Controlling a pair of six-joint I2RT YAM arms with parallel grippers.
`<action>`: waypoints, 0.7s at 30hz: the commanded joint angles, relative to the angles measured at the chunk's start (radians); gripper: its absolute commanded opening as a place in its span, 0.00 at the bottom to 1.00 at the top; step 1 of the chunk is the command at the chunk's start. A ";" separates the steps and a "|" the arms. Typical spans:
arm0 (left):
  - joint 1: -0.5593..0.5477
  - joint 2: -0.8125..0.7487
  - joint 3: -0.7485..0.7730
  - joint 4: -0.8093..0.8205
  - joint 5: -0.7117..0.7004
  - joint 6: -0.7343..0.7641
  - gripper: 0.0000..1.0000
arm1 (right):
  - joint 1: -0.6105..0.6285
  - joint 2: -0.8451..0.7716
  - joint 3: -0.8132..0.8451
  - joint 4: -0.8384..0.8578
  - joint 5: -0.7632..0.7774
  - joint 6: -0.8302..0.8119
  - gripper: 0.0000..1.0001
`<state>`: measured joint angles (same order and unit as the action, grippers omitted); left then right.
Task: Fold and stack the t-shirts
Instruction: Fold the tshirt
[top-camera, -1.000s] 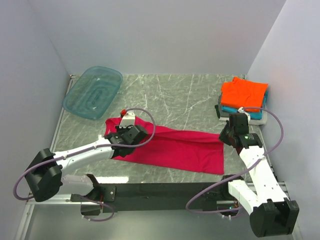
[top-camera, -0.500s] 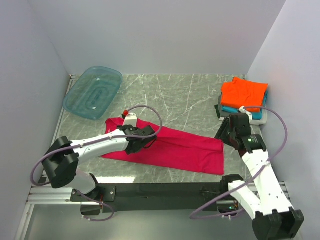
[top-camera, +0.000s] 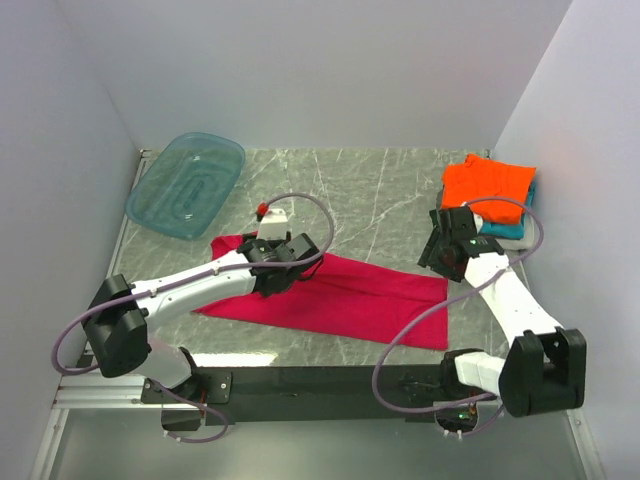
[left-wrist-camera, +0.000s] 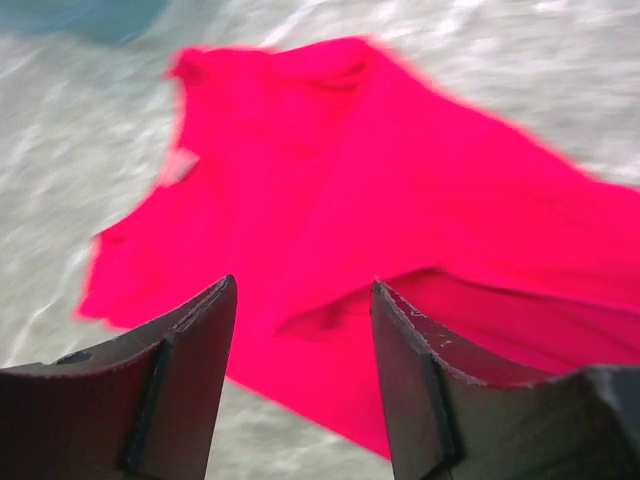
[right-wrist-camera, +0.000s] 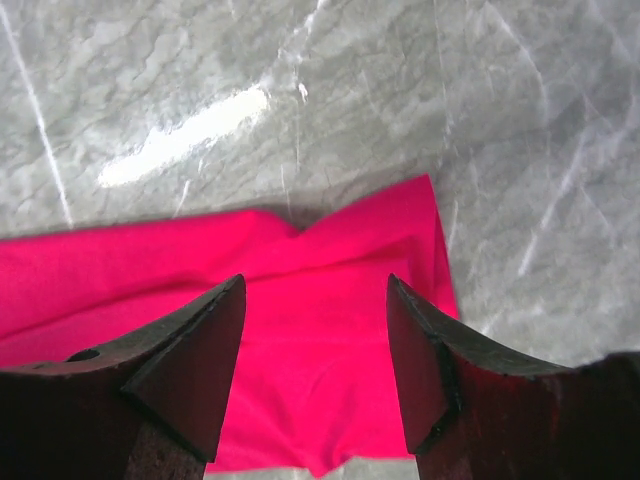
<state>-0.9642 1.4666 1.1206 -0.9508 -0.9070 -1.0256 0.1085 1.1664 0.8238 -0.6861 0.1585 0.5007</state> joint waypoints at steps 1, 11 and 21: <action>-0.007 -0.019 0.041 0.240 0.083 0.200 0.61 | -0.006 0.029 -0.024 0.068 0.026 0.028 0.65; -0.007 0.144 0.039 0.704 0.446 0.482 0.61 | -0.006 0.108 -0.066 0.059 0.090 0.082 0.65; -0.007 0.278 0.028 0.860 0.628 0.561 0.61 | -0.010 0.148 -0.092 0.072 0.108 0.090 0.65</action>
<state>-0.9665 1.7374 1.1332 -0.1898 -0.3630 -0.5137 0.1062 1.3140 0.7422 -0.6388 0.2283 0.5758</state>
